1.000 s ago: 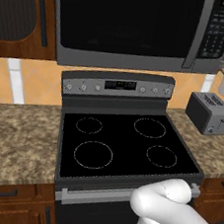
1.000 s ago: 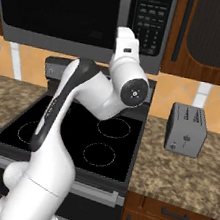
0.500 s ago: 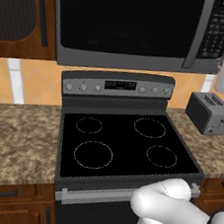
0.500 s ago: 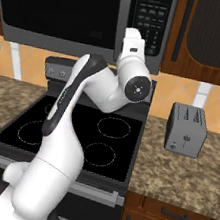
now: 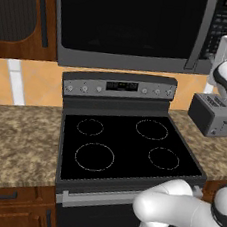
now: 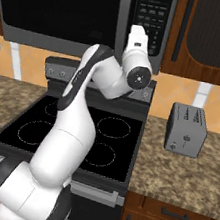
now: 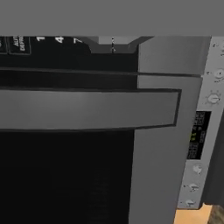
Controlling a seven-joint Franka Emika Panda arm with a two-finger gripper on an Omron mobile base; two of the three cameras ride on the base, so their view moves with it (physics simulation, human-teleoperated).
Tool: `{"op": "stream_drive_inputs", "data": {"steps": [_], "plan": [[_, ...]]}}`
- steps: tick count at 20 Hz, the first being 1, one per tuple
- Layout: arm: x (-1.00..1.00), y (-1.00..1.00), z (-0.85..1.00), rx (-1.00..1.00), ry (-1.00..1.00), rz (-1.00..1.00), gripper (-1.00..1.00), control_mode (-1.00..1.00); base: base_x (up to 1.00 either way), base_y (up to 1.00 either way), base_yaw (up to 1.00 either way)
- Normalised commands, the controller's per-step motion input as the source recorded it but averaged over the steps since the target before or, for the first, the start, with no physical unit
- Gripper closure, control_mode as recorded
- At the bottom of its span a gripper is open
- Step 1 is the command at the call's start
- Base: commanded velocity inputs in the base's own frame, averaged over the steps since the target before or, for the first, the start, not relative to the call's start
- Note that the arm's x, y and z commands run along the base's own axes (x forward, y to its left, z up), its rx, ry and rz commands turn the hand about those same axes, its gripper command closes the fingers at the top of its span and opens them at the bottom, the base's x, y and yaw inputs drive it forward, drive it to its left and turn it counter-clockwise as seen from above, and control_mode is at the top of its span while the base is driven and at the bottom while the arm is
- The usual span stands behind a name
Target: Open the microwave, place the bowl with waffle inside the microwave, then close the microwave door and turn it on.
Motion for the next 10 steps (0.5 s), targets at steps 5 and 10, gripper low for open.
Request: {"op": "stream_drive_inputs", "data": {"steps": [5, 10], "plan": [[0.68, -0.21, -0.15, 0.0, 0.0, -0.02, 1.0, -1.0, 0.0, 0.0, 0.0], [0.65, -0.17, -0.24, 0.0, 0.0, -0.02, 1.0, -1.0, 0.0, 0.0, 0.0]]}}
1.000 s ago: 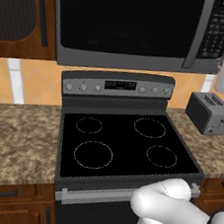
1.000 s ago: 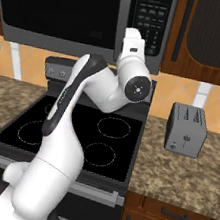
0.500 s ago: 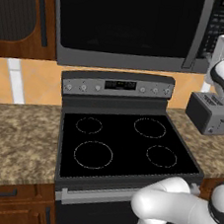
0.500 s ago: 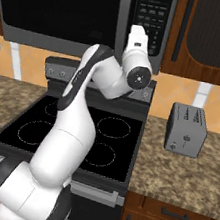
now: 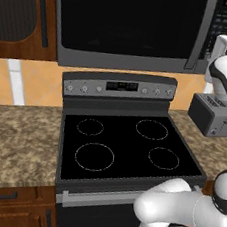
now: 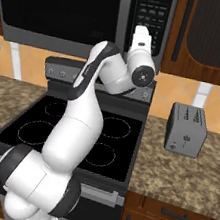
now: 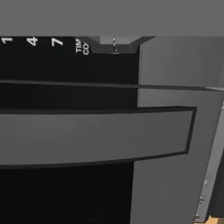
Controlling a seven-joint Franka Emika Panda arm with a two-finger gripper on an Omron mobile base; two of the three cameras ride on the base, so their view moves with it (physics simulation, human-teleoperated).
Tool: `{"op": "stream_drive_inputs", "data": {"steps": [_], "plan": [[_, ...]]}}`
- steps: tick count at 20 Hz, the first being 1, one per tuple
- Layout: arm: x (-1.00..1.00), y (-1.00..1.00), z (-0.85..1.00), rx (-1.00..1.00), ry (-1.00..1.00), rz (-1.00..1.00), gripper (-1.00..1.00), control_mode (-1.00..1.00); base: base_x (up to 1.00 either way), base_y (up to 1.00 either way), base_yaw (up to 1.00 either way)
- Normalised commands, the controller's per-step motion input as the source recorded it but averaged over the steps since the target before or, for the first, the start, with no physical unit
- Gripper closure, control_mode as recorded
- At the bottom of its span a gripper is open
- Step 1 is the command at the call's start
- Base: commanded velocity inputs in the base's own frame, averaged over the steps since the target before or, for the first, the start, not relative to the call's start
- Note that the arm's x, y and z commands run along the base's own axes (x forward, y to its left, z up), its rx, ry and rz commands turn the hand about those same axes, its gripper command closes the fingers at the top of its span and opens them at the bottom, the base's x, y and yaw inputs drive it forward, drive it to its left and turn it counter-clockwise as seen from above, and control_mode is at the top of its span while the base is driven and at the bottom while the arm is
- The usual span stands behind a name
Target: Open the microwave, place the bowl with waffle inside the microwave, then close the microwave door and turn it on.
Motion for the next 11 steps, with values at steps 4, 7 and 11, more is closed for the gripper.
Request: {"op": "stream_drive_inputs", "data": {"steps": [4, 7, 11], "plan": [[0.29, -0.26, -0.16, 0.0, -0.02, -0.03, 1.0, -1.0, 0.0, 0.0, 0.0], [-0.55, -0.54, 0.05, 0.0, -0.05, -0.02, 1.0, -1.0, 0.0, 0.0, 0.0], [-0.98, -0.51, 0.27, -0.03, 0.0, 0.0, 1.0, -1.0, 0.0, 0.0, 0.0]]}}
